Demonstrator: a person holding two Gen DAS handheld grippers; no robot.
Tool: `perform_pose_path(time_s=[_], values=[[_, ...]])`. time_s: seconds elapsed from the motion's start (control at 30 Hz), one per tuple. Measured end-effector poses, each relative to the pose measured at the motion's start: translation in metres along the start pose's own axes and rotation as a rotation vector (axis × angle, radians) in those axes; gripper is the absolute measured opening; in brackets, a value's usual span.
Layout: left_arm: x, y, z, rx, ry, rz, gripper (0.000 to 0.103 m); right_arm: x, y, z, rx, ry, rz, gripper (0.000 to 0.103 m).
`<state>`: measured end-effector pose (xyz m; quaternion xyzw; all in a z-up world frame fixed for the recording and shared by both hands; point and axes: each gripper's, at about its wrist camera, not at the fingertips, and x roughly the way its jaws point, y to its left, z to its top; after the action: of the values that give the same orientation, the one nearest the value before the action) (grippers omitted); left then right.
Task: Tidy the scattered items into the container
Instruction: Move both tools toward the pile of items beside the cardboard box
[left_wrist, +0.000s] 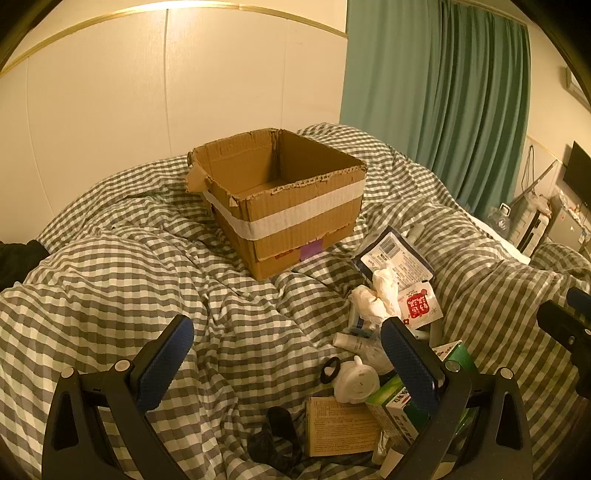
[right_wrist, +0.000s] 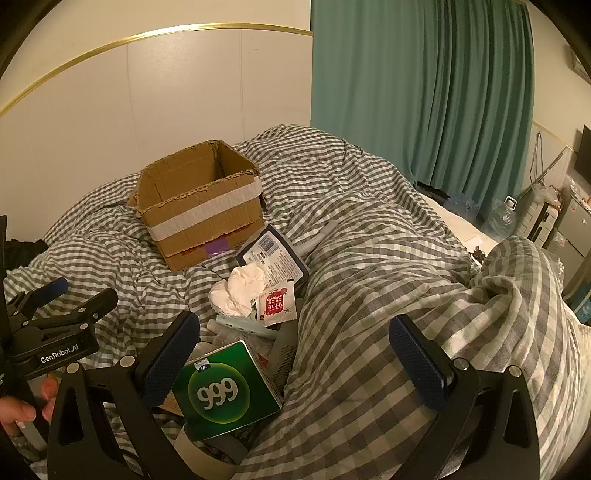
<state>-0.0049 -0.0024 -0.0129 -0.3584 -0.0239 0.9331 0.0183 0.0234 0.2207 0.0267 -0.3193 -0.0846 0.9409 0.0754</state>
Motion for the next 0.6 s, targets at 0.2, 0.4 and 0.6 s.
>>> perform_pose_path(time_s=[0.2,0.4,0.6], values=[[0.0013,-0.0006,-0.0003,-0.001,0.007,-0.001,0.103,-0.0002,0.0,0.0011,0.001,-0.002,0.003,0.103],[0.0024,-0.0008,-0.0008,0.001,0.013,-0.002,0.103,-0.0001,0.0007,0.0009,0.001,-0.003,0.01,0.103],[0.0033,-0.0009,-0.0005,0.0,0.017,-0.003,0.103,0.0005,0.0014,0.0007,-0.001,-0.005,0.015,0.103]])
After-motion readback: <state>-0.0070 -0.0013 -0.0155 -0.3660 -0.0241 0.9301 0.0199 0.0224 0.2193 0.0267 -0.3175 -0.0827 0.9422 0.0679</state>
